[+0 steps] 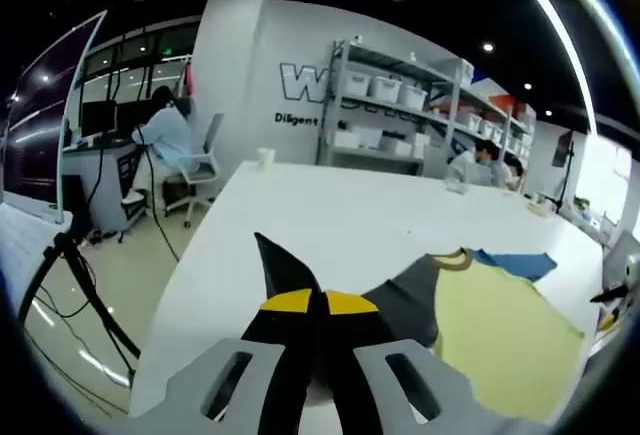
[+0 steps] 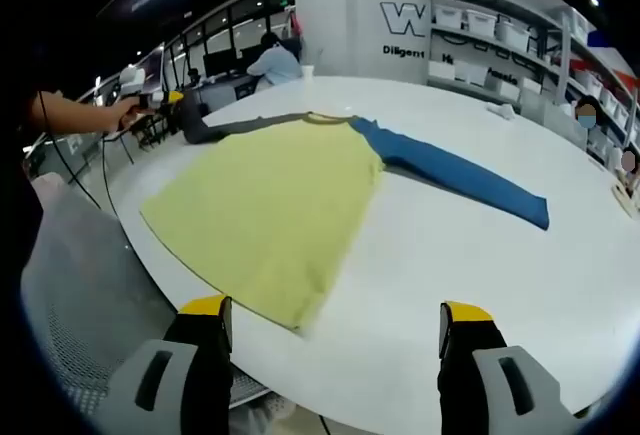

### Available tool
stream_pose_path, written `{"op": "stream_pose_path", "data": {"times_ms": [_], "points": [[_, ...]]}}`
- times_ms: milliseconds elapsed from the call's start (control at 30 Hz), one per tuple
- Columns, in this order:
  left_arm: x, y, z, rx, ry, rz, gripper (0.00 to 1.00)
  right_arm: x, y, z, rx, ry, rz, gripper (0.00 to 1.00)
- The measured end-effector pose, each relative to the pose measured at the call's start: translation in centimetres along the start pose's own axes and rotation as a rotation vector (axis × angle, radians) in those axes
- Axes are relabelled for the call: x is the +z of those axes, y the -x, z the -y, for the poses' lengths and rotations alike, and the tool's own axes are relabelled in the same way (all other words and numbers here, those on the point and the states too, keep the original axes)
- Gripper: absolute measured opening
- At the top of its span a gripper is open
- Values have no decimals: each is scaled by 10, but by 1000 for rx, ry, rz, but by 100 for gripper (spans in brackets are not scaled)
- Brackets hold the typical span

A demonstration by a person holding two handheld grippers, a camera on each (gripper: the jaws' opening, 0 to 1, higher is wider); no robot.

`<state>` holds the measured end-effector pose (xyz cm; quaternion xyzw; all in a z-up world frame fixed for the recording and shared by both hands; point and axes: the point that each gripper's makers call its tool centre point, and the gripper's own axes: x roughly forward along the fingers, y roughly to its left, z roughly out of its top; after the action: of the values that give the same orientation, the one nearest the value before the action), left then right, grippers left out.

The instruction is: Fold the garment on the visible template until the final outline fits inside the template.

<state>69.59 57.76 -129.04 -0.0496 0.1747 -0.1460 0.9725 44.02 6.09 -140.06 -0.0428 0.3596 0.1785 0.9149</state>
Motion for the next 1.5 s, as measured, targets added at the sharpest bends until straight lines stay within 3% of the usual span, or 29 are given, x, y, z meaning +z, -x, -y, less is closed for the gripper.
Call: {"op": "stream_pose_path", "data": {"times_ms": [67,133,300,600,900,1267,1500], "points": [[6,-4,8,-16,-7,9,1,0,1,0,-2,-1,2,83],[10,-9,19,-44,-102,2,1,0,1,0,-5,-5,5,83],[16,-19,36,-75,-80,6,1,-1,1,3,-12,-18,12,83],[20,-28,81,-174,-174,-4,1,3,5,-4,10,4,43,84],[33,-32,114,-231,-155,2,1,22,11,-14,52,48,127,87],[57,-38,154,-300,-75,13,1,33,20,-20,77,74,200,94],[69,-42,181,-344,-87,23,1,40,29,-21,81,63,263,99]]}}
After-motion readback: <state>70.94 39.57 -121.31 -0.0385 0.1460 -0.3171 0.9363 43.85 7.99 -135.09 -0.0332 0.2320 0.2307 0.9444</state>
